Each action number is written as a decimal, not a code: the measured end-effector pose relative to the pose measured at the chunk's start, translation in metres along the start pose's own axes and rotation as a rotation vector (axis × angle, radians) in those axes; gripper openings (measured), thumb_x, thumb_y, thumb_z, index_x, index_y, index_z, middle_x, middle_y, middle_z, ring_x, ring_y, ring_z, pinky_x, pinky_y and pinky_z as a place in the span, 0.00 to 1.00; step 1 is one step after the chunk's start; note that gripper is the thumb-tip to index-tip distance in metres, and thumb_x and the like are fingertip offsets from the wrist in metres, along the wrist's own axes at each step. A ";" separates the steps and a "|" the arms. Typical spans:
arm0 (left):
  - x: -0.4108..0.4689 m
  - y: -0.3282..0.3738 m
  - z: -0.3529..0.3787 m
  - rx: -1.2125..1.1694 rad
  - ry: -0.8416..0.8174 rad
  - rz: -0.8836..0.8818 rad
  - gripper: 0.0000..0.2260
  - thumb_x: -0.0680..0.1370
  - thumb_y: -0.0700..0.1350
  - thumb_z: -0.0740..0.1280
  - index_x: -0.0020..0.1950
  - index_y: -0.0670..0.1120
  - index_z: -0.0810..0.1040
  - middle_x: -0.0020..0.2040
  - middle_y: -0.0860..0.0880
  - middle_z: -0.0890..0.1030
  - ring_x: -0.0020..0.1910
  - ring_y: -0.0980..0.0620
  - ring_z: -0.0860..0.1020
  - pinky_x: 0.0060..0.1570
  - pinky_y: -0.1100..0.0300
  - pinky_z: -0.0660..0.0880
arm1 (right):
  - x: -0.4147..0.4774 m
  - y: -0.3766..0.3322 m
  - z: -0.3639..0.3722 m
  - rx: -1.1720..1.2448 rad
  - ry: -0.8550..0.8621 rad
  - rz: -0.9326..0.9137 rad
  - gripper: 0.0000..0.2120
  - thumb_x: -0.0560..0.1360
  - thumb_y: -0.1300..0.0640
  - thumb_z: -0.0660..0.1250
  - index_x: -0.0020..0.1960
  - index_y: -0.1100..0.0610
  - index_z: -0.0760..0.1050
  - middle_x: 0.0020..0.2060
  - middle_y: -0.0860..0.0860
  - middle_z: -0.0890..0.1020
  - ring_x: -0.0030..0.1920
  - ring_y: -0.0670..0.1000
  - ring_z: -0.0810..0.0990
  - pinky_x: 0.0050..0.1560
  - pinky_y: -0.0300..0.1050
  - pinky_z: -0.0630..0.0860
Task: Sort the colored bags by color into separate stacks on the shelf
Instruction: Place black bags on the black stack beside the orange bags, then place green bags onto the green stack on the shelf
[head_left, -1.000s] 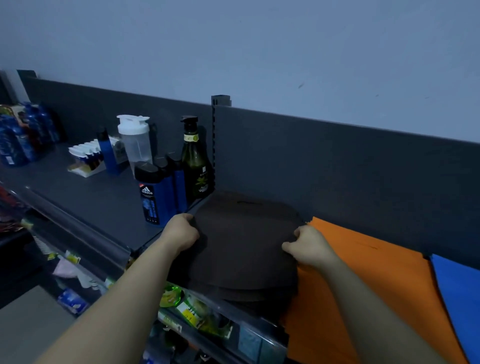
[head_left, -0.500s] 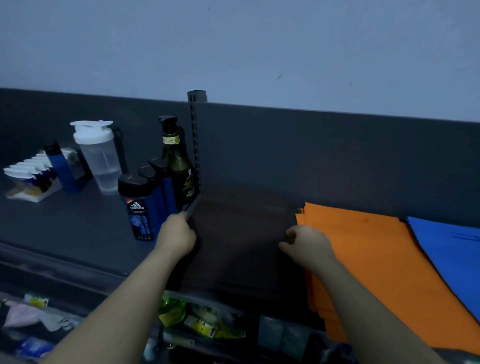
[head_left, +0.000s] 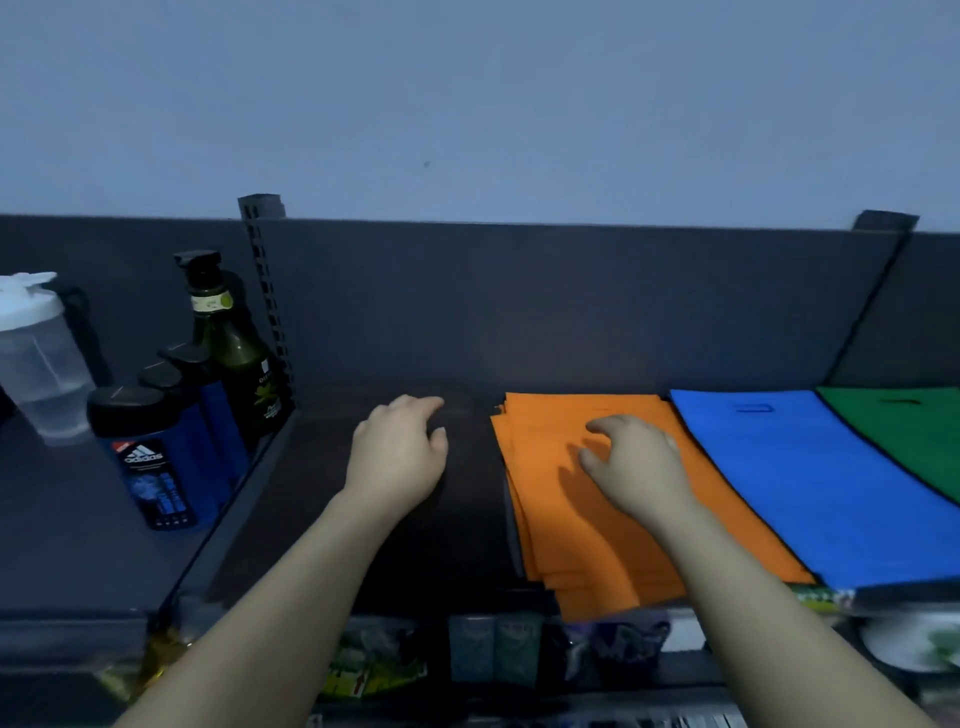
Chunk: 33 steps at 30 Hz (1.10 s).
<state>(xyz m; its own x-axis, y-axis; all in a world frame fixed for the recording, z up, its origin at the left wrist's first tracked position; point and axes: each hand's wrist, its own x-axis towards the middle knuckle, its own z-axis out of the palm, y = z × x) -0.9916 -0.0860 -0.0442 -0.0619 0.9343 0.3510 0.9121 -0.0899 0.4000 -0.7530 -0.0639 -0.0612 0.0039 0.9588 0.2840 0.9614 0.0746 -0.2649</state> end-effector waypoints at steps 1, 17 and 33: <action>0.001 0.013 0.004 -0.018 -0.002 0.028 0.19 0.80 0.47 0.60 0.71 0.50 0.70 0.66 0.50 0.74 0.63 0.48 0.72 0.61 0.53 0.69 | -0.004 0.011 -0.006 -0.006 0.013 0.018 0.20 0.77 0.47 0.63 0.66 0.52 0.74 0.65 0.49 0.76 0.65 0.52 0.73 0.66 0.50 0.65; -0.009 0.285 0.116 -0.263 -0.127 0.330 0.17 0.78 0.47 0.62 0.67 0.49 0.74 0.60 0.51 0.79 0.59 0.49 0.76 0.55 0.55 0.73 | -0.070 0.265 -0.128 -0.121 0.107 0.324 0.19 0.76 0.48 0.64 0.66 0.51 0.74 0.63 0.50 0.77 0.64 0.54 0.73 0.65 0.48 0.65; -0.017 0.545 0.241 -0.425 -0.280 0.433 0.18 0.79 0.49 0.62 0.68 0.49 0.73 0.58 0.53 0.79 0.56 0.50 0.76 0.55 0.56 0.74 | -0.108 0.521 -0.216 -0.143 0.173 0.536 0.18 0.76 0.50 0.64 0.64 0.53 0.76 0.61 0.51 0.80 0.62 0.54 0.75 0.65 0.53 0.68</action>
<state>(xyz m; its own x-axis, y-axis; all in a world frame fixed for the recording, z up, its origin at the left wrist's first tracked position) -0.3960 -0.0678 -0.0363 0.4339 0.8323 0.3450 0.5883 -0.5517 0.5912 -0.1929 -0.1877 -0.0305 0.5339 0.7928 0.2940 0.8403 -0.4585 -0.2893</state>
